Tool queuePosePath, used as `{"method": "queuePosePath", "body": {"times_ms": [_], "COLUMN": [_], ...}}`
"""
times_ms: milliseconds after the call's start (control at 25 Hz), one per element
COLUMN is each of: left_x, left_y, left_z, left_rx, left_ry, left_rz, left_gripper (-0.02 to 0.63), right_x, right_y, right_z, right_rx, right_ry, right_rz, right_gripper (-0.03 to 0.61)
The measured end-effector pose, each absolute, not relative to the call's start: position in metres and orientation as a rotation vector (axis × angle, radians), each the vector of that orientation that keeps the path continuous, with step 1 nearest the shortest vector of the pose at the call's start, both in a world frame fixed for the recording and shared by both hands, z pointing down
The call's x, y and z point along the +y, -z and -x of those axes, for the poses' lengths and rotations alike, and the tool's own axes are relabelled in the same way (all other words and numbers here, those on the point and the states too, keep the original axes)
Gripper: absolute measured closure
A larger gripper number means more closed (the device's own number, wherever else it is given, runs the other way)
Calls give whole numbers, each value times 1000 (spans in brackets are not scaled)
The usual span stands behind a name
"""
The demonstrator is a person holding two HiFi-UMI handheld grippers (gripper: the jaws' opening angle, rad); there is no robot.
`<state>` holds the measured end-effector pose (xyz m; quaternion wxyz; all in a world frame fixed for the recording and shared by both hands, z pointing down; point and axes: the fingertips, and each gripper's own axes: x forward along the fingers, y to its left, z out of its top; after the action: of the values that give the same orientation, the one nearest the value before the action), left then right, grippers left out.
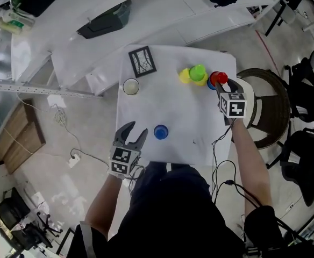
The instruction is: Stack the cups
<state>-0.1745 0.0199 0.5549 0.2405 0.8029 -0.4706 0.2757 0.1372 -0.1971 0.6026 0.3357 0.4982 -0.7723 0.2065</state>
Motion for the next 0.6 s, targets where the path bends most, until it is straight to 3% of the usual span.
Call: {"method": "queuePosePath", "body": {"times_ms": [600], "left_x": [15], "left_y": [-560], "left_z": [175], "left_rx": [-1281], "left_ry": [-741], "left_rz": [-2174], "left_gripper": [402], "right_x": [-213], "right_y": [-622], "right_z": [-116], "right_rx": [-1992], "right_ry": [-534], "right_rz": [-1184], "right_gripper": [382]}}
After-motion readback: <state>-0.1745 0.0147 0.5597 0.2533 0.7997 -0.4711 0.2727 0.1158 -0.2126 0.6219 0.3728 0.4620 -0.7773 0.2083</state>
